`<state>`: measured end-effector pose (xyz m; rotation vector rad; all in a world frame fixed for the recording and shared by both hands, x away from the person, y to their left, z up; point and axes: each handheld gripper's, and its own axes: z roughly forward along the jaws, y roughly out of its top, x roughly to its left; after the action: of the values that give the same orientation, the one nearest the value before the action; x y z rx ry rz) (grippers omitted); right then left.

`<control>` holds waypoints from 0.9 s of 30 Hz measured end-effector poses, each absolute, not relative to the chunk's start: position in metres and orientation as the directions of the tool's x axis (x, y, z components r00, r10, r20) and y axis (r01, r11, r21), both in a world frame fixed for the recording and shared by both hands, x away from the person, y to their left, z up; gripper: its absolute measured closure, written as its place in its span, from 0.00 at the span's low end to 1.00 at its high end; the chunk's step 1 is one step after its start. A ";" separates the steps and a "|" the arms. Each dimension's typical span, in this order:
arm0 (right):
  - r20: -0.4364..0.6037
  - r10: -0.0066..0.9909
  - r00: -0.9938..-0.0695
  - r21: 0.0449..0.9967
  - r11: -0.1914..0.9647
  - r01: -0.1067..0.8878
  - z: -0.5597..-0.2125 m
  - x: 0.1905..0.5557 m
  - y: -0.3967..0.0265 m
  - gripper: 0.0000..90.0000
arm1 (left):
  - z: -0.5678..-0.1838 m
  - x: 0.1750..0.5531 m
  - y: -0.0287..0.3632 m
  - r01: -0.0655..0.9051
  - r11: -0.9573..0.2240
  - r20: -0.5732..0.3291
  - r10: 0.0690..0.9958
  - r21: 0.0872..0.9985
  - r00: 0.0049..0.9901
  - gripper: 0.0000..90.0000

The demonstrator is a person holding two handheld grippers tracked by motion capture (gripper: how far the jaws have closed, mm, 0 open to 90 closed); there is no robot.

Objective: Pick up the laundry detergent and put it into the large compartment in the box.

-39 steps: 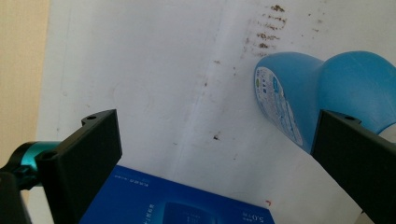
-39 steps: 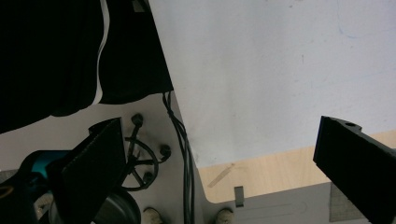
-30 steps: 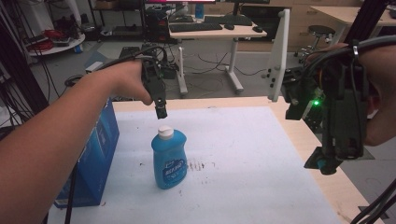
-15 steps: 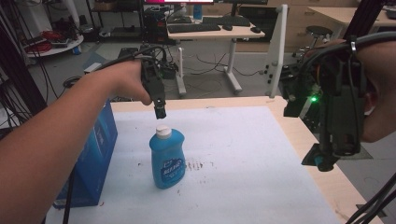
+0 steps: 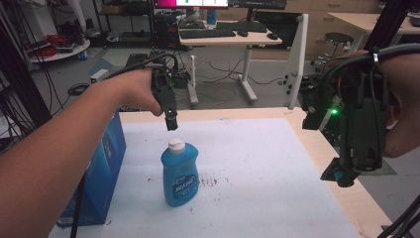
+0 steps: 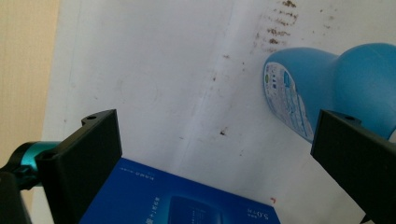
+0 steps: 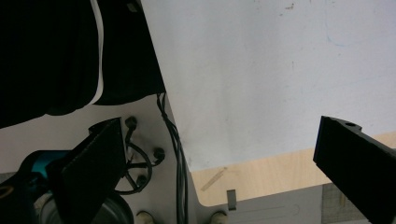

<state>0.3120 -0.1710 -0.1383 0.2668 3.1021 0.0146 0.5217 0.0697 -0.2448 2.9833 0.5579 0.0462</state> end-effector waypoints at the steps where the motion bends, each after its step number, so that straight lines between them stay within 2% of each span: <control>1: -0.027 0.171 -0.985 0.012 0.985 0.171 -0.138 0.312 -0.171 0.02 | -0.245 0.522 0.070 0.359 -0.927 0.010 0.362 0.110 0.932 0.02; 15: -0.039 0.163 -0.986 0.020 0.986 0.163 -0.136 0.308 -0.176 0.02 | -0.207 0.488 0.075 0.390 -0.894 -0.054 0.388 0.219 0.920 0.02; 21: -0.049 0.164 -0.985 0.036 0.986 0.162 -0.134 0.307 -0.178 0.02 | -0.202 0.468 0.071 0.377 -0.906 -0.049 0.374 0.191 0.926 0.02; 27: -0.053 0.161 -0.985 0.032 0.987 0.160 -0.135 0.305 -0.179 0.02 | -0.202 0.454 0.065 0.397 -0.902 -0.034 0.397 0.171 0.917 0.02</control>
<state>0.3049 -0.1787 -0.1352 0.2488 3.0763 0.0423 0.4537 0.0647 -0.2018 2.9033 0.6067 0.0021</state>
